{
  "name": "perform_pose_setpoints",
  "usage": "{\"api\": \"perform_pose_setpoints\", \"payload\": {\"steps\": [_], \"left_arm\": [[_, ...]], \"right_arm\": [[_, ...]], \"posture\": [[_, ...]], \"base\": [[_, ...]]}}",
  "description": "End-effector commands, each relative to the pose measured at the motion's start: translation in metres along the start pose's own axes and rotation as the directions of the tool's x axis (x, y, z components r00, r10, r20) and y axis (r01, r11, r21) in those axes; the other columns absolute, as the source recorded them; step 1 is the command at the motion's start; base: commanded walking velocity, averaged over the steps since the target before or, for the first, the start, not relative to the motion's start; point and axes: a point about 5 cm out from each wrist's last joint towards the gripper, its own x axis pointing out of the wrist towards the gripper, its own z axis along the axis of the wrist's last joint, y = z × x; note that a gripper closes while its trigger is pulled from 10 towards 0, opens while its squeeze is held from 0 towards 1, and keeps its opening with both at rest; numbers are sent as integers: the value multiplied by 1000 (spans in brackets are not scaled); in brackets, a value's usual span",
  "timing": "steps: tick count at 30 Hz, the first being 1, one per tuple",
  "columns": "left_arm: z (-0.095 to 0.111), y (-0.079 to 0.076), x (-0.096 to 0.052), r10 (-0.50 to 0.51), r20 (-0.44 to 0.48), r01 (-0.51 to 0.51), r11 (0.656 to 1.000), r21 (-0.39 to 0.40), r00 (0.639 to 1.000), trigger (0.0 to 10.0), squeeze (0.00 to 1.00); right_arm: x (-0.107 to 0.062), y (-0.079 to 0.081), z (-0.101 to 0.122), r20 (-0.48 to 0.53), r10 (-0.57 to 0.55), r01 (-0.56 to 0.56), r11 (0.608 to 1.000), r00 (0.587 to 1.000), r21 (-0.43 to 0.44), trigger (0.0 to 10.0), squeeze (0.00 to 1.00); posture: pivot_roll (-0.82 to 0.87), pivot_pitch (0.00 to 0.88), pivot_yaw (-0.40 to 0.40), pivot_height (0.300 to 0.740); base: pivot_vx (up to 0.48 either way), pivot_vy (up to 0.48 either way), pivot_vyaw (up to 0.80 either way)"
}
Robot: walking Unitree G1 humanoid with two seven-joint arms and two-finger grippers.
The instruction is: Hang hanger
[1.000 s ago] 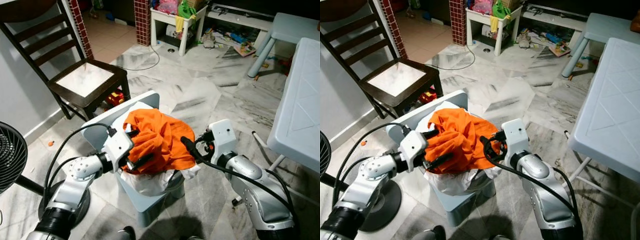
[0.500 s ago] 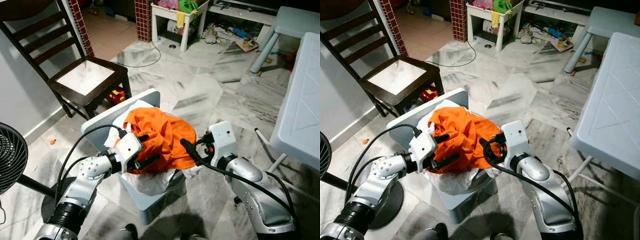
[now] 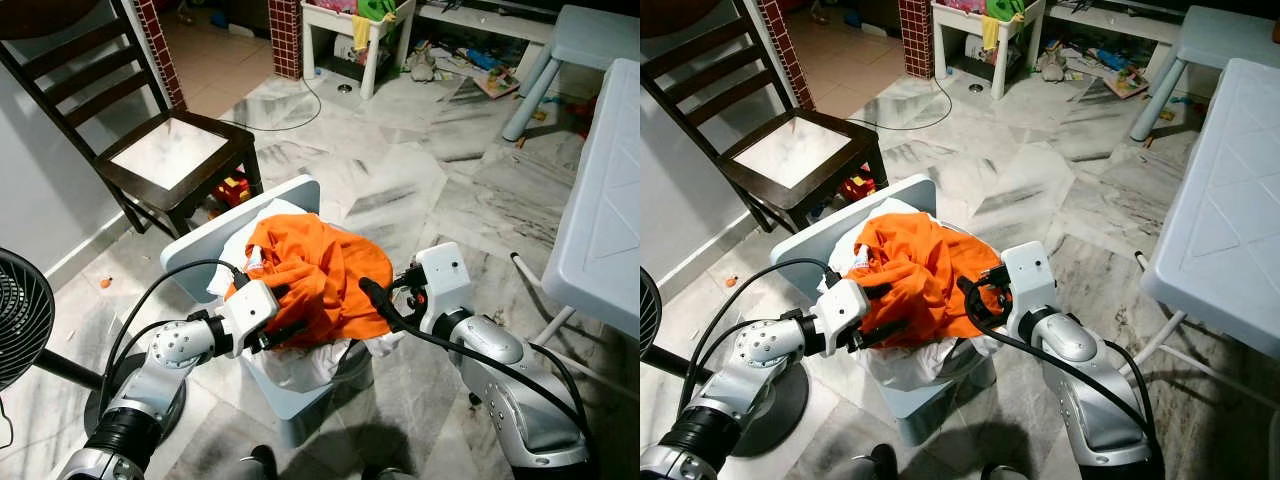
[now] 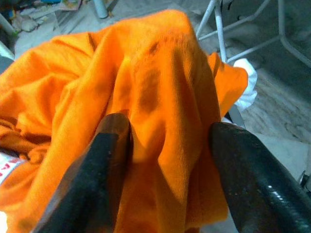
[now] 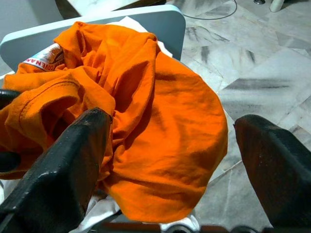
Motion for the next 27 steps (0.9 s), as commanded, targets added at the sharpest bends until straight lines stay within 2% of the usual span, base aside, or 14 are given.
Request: {"api": "perform_pose_setpoints", "payload": {"steps": [1, 8, 9, 10, 11, 12, 17, 18, 19, 25, 26, 27], "left_arm": [[-2, 0, 0, -15, -14, 15, 1000, 16, 1000, 0, 0], [0, 2, 2, -10, -6, 10, 1000, 29, 1000, 0, 0], [1, 4, 2, 3, -5, -3, 999, 46, 1000, 2078, 0], [1, 4, 2, 3, -5, -3, 999, 46, 1000, 2078, 0], [2, 5, 2, 11, -5, -11, 999, 52, 1000, 4471, 0], [3, 7, 3, 18, -2, -18, 998, 54, 1000, 10000, 0], [11, 14, 9, 37, 19, -38, 997, 62, 999, 10000, 0], [15, 15, 14, 43, 34, -44, 998, 52, 999, 10000, 788], [16, 15, 16, 44, 38, -46, 998, 45, 998, 10000, 1000], [19, 12, 24, 25, 41, -28, 998, 59, 999, 10000, 1000], [19, 11, 25, 15, 37, -18, 997, 71, 999, 10000, 698], [19, 10, 26, 4, 29, -6, 997, 78, 1000, 10000, 0]], "right_arm": [[0, 1, 1, 2, 1, -1, 1000, 1000, -2, 10000, 0], [1, 0, 2, 6, -3, 3, 1000, 1000, -3, 10000, 0], [1, 0, 2, 7, -2, 2, 1000, 1000, -2, 10000, 0], [1, 0, 2, 7, -2, 2, 1000, 1000, -2, 10000, 0], [1, 0, 2, 7, -2, 2, 1000, 1000, -2, 10000, 0], [1, 1, 2, 7, -1, 1, 1000, 1000, -1, 10000, 0], [2, 2, 2, 9, 1, -1, 1000, 1000, 0, 10000, 0], [3, 3, 2, 11, 3, -3, 1000, 1000, 1, 10000, 0], [3, 3, 3, 11, 3, -3, 1000, 1000, 1, 10000, 0], [2, 4, 2, 12, 3, -3, 1000, 1000, 3, 10000, 0], [1, 3, 3, 13, -2, 2, 1000, 1000, 3, 10000, 0], [1, 2, 3, 13, -5, 5, 1000, 1000, 3, 10000, 0]], "posture": [[-62, 214, 26, 740], [-62, 209, 28, 740], [-62, 208, 29, 740], [-62, 208, 29, 740], [-62, 208, 29, 740], [-61, 205, 29, 740], [-59, 204, 29, 740], [-59, 204, 30, 740], [-59, 204, 30, 740], [-64, 204, 35, 740], [-67, 206, 38, 740], [-70, 208, 39, 740]], "base": [[0, 0, 0], [0, 0, 0], [0, 0, 0], [0, 0, 0], [0, 0, 0], [0, 0, 0], [0, 0, 0], [0, 0, 0], [0, 0, 0], [0, 0, 0], [0, 0, 0], [0, 0, 0]]}}
